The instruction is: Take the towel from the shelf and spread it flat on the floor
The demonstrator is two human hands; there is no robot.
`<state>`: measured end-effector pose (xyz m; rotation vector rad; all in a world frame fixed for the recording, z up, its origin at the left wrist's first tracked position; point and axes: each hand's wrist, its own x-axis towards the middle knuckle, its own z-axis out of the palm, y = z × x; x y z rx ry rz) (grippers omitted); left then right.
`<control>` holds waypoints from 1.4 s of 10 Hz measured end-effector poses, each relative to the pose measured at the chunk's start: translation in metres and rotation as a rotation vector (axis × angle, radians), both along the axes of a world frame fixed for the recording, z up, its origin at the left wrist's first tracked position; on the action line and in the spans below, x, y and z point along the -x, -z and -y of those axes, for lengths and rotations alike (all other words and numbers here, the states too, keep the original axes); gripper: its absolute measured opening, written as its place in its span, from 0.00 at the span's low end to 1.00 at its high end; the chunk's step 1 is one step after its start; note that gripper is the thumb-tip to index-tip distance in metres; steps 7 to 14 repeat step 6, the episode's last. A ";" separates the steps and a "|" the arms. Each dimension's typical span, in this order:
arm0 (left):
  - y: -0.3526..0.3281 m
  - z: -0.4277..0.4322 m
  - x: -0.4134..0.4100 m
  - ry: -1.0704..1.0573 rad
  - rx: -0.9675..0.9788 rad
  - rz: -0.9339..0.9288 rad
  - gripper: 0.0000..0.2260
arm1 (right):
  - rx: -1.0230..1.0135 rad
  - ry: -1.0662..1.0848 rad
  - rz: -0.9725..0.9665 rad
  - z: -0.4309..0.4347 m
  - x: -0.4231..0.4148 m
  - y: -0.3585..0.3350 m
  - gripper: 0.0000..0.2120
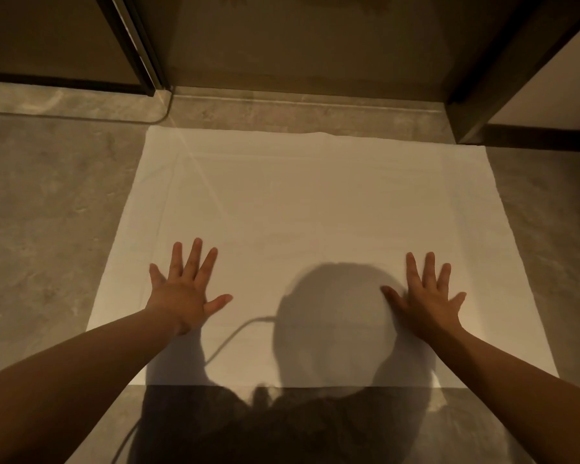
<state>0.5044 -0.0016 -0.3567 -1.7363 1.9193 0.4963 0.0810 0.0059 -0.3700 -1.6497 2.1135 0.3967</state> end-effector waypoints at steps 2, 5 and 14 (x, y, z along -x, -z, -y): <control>-0.006 0.008 0.003 0.005 -0.027 0.037 0.39 | -0.012 -0.002 0.004 0.006 -0.001 -0.003 0.44; -0.011 0.008 0.003 -0.023 -0.007 0.006 0.38 | -0.020 0.000 0.029 0.009 -0.005 -0.013 0.44; -0.029 0.019 0.008 -0.041 0.048 -0.056 0.38 | 0.077 -0.063 0.062 0.021 -0.015 -0.038 0.42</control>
